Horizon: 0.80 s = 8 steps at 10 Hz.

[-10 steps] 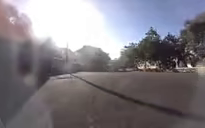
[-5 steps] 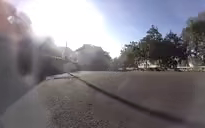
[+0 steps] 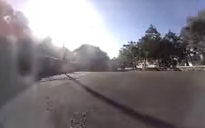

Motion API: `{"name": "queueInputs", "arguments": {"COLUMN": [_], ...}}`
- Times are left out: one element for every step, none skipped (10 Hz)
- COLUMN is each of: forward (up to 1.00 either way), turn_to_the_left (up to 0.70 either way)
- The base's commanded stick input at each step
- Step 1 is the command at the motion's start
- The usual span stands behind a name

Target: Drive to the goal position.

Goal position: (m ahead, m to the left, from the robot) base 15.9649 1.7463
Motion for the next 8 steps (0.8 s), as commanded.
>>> {"name": "queueInputs", "arguments": {"forward": [0.5, 0.5, 0.5, 0.5, 0.5, 0.5, 0.5, 0.5], "turn_to_the_left": [0.0, 0.0, 0.0, 0.0, 0.0, 0.0, 0.0, 0.0]}}
